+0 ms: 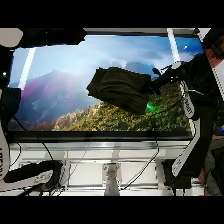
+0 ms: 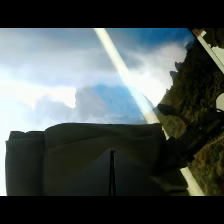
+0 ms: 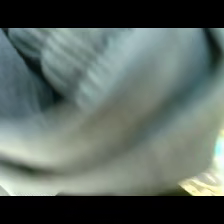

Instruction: Fold the clothes and pants, and hang the long-sleeved shirts on hangers.

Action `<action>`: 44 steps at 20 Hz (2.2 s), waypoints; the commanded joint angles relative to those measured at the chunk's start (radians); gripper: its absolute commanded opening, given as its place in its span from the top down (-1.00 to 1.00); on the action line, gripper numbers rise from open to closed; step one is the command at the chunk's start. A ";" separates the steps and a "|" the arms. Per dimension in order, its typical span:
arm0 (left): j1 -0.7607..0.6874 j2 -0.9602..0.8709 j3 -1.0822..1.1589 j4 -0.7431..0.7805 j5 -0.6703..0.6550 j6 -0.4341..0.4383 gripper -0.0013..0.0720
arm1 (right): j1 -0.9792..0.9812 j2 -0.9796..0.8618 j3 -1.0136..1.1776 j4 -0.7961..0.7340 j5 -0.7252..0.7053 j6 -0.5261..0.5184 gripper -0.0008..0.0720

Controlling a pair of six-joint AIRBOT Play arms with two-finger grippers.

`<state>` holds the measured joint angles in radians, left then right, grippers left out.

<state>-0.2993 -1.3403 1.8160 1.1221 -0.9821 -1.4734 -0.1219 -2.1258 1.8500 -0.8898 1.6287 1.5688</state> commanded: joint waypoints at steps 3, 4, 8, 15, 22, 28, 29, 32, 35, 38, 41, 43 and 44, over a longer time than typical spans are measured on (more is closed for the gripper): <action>0.000 0.000 0.000 0.000 0.000 0.000 0.95 | -0.184 0.119 0.002 -0.341 -0.020 0.091 0.90; 0.000 0.000 0.000 0.000 0.000 0.000 0.95 | -0.241 0.142 0.002 -0.362 -0.014 0.099 0.90; 0.000 0.000 0.000 0.000 0.001 0.000 0.95 | -0.489 0.226 0.002 -0.487 0.020 0.108 0.90; 0.000 0.000 0.000 0.000 0.002 0.000 0.95 | -0.882 0.328 0.002 -0.657 0.038 0.118 0.90; 0.000 -0.002 0.000 -0.026 0.013 0.000 0.95 | -1.037 0.340 0.002 -0.715 0.028 0.161 0.77; 0.000 -0.002 0.000 -0.026 0.012 0.000 0.95 | -1.040 0.343 0.166 -0.793 0.093 0.201 -0.73; 0.000 -0.002 0.000 -0.026 0.013 0.000 0.94 | -1.036 0.344 0.227 -0.764 0.094 0.208 -0.71; 0.000 -0.002 0.000 0.021 0.020 0.000 0.94 | -1.019 0.392 0.267 -0.500 0.022 0.211 0.21; 0.012 0.008 0.000 0.129 0.023 0.000 0.95 | -0.956 0.433 0.231 -0.103 -0.027 0.162 0.89; 0.051 0.055 0.000 0.142 0.016 -0.004 0.95 | -0.813 0.453 0.232 0.165 -0.064 0.138 0.90; 0.096 0.134 0.000 0.142 -0.040 -0.004 0.95 | -0.630 0.482 0.232 0.267 -0.104 0.137 0.90; 0.116 0.188 0.000 0.142 -0.118 -0.004 0.95 | -0.508 0.496 0.232 0.283 -0.103 0.137 0.90; 0.122 0.214 0.000 0.142 -0.150 -0.004 0.95 | -0.449 0.500 0.232 0.290 -0.103 0.138 0.90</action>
<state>-0.2050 -1.1934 1.8160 1.2537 -1.0409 -1.4773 -0.7238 -1.6444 2.0808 -0.7036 1.5452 1.7119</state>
